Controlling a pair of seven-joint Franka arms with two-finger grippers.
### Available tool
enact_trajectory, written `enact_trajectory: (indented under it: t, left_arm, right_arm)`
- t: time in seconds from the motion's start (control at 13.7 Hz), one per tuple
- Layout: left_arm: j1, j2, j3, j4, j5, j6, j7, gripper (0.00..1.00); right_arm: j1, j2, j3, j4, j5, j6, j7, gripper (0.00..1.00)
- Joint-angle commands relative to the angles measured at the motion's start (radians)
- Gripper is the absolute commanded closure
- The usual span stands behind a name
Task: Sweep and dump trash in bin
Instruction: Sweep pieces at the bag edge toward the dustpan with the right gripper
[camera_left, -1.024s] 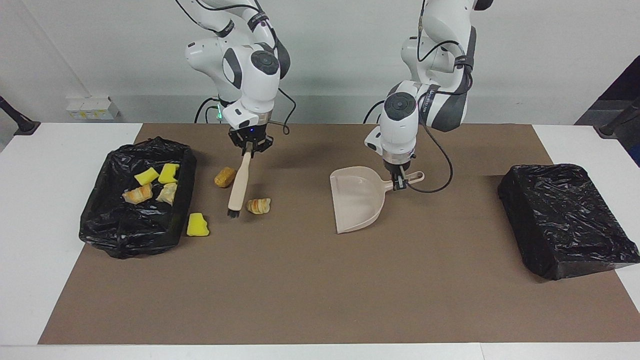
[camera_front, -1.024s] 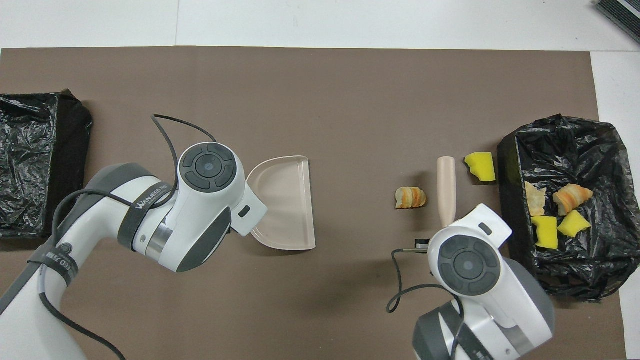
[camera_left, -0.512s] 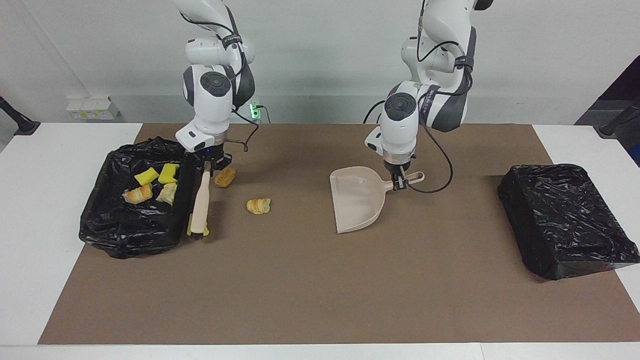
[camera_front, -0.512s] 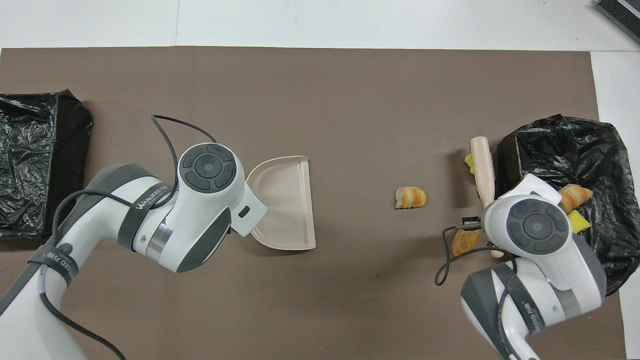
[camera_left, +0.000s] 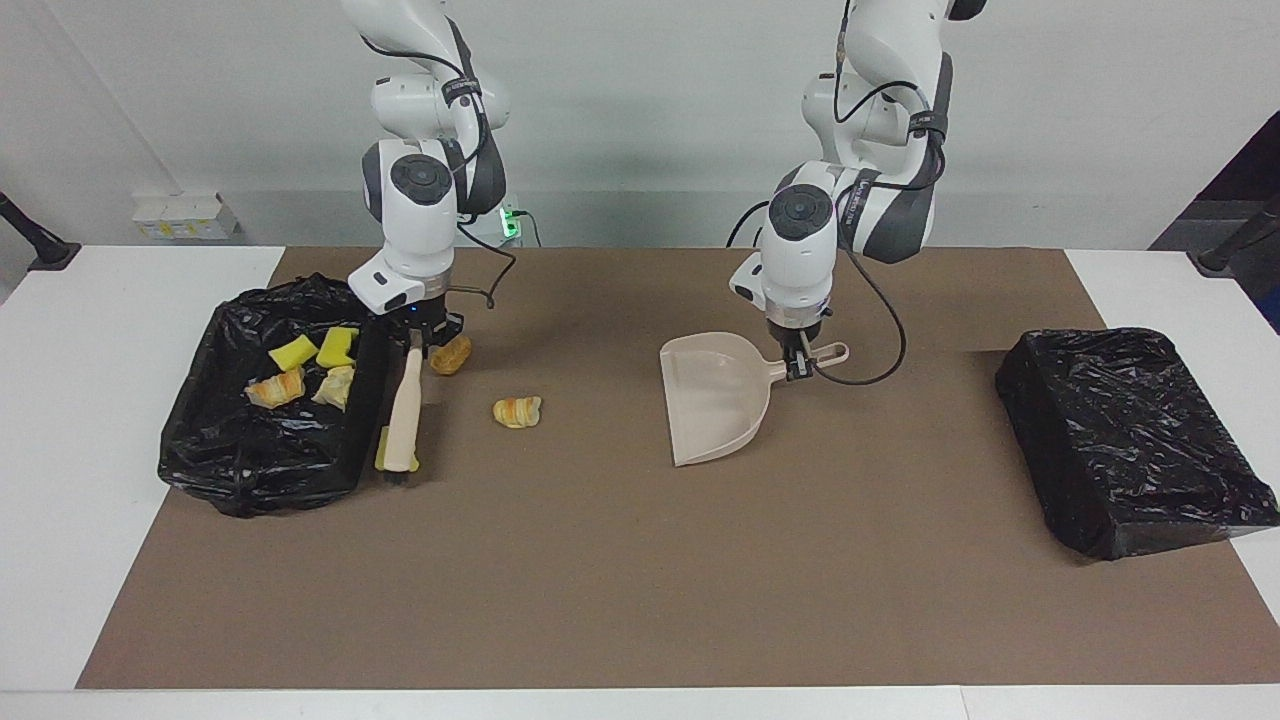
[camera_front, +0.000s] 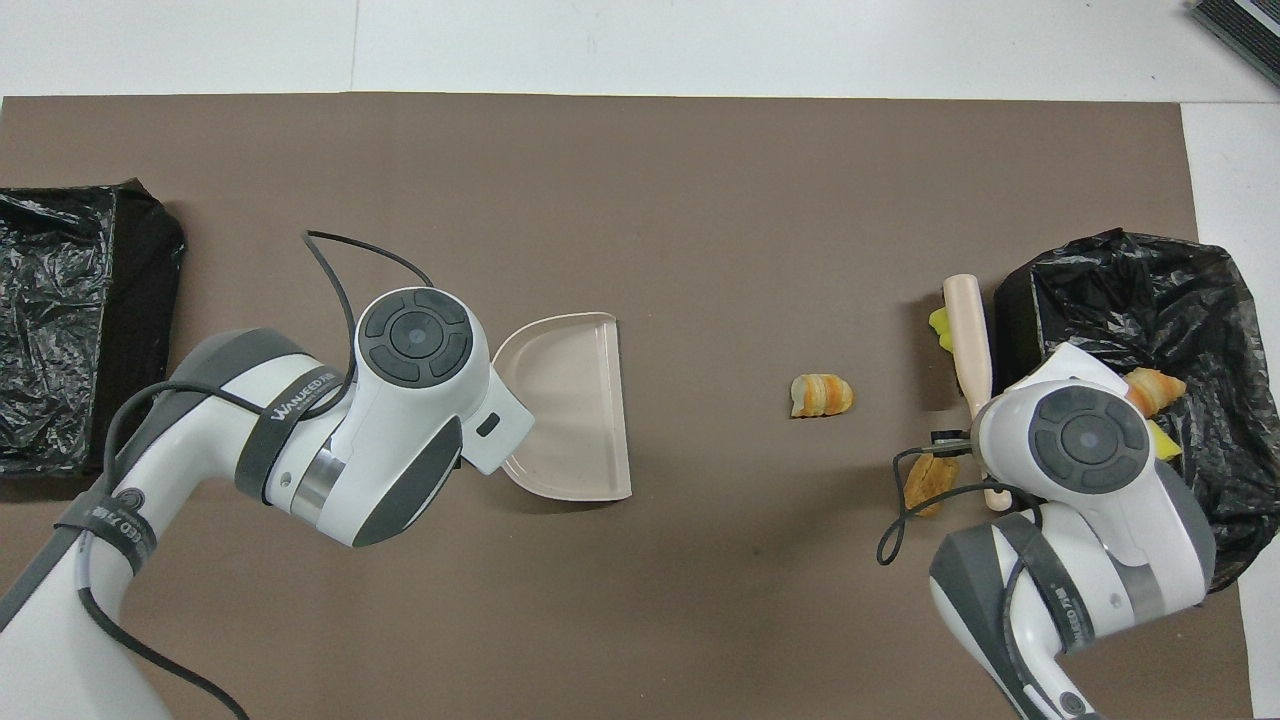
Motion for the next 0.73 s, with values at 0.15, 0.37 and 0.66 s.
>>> enact_trajectory:
  t: [0.15,0.37,0.66]
  left_arm:
    - [-0.007,-0.036,0.006,-0.042,0.015,0.012,-0.004,1.0]
    - [-0.007,-0.036,0.006,-0.042,0.015,0.012,-0.007,1.0]
    - [-0.007,-0.036,0.006,-0.042,0.015,0.018,-0.007,1.0]
  right_arm:
    - [0.138,0.007,0.014,0.101,0.107,-0.091,-0.026,1.0]
    - [0.201,0.017,0.014,0.197,0.296,-0.133,-0.026,1.0]
    - [0.187,0.004,0.006,0.267,0.296,-0.248,-0.122,1.0]
